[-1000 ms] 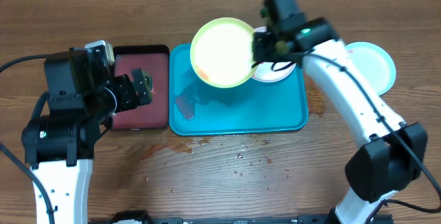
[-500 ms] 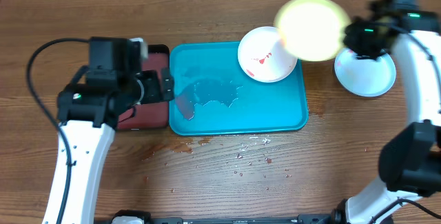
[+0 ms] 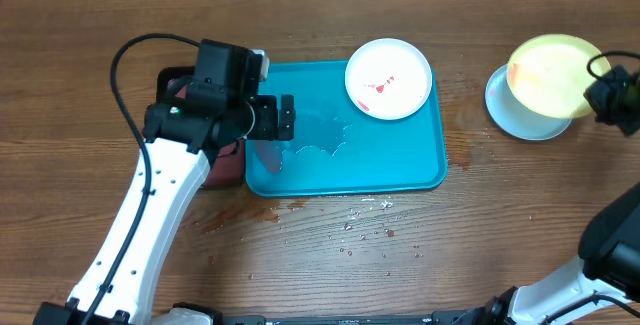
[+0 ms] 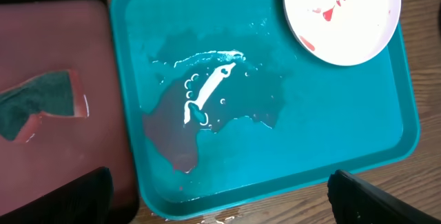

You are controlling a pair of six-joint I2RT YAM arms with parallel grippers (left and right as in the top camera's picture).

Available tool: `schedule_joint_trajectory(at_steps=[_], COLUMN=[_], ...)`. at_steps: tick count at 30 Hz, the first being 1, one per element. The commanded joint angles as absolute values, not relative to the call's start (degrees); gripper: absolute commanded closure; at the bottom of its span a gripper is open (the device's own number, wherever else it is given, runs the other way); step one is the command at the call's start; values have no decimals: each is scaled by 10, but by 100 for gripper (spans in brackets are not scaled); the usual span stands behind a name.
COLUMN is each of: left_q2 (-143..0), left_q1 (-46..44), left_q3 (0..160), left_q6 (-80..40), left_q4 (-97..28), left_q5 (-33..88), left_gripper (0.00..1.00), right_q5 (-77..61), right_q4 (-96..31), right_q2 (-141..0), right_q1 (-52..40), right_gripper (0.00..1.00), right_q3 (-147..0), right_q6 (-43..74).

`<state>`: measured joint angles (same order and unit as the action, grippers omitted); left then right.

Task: Clean dirty plates on tray and stack at the side
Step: 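Carry the yellow plate right and stack it on the light blue plate, then move the right gripper to the white plate rim and grasp it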

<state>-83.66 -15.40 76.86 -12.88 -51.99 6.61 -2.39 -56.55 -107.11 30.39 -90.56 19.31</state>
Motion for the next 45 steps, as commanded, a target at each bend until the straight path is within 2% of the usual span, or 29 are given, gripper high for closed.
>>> schedule_joint_trajectory(at_steps=[1, 14, 15, 16, 19, 20, 24, 29, 35, 39, 42, 43, 45], left_q2=[-839, -839, -839, -839, -839, -839, -839, -839, -839, -839, -839, -839, -839], left_q1=[-158, -158, -158, -158, -158, -158, -158, -158, -158, -158, -158, -158, -158], left_q3=[770, 770, 770, 770, 770, 770, 770, 770, 770, 770, 770, 770, 770], left_q6=[-120, -120, -120, -120, -120, -120, -120, -120, -121, -124, -124, -124, -124], left_q4=[-514, -507, -507, -507, -507, -507, -509, -520, -521, -520, -521, -521, -520], left_q5=[58, 58, 58, 58, 59, 60, 60, 60, 60, 60, 60, 60, 60], left_gripper=[0, 0, 0, 0, 0, 0, 0, 0, 0, 0, 0, 0, 0], right_q5=[-22, -26, -27, -27, -33, -43, -93, -146, -152, -142, -109, -94, -79], right_q4=[-539, -443, -439, -438, -439, -440, -461, -525, -546, -543, -538, -537, -533], right_q2=[-1068, -1069, -1069, -1069, -1069, -1069, -1068, -1064, -1041, -1046, -1056, -1061, -1072], right_q1=[311, 286, 285, 286, 286, 286, 286, 271, 180, 90, 23, 2, -31], right_gripper=[96, 96, 93, 83, 34, 30, 28, 32, 32, 24, 12, 3, 0], right_q3=[-875, -805, -805, -805, -805, -806, -819, -875, -894, -893, -893, -893, -893], right_q6=[195, 198, 198, 199, 208, 208, 208, 208, 195, 196, 206, 217, 233])
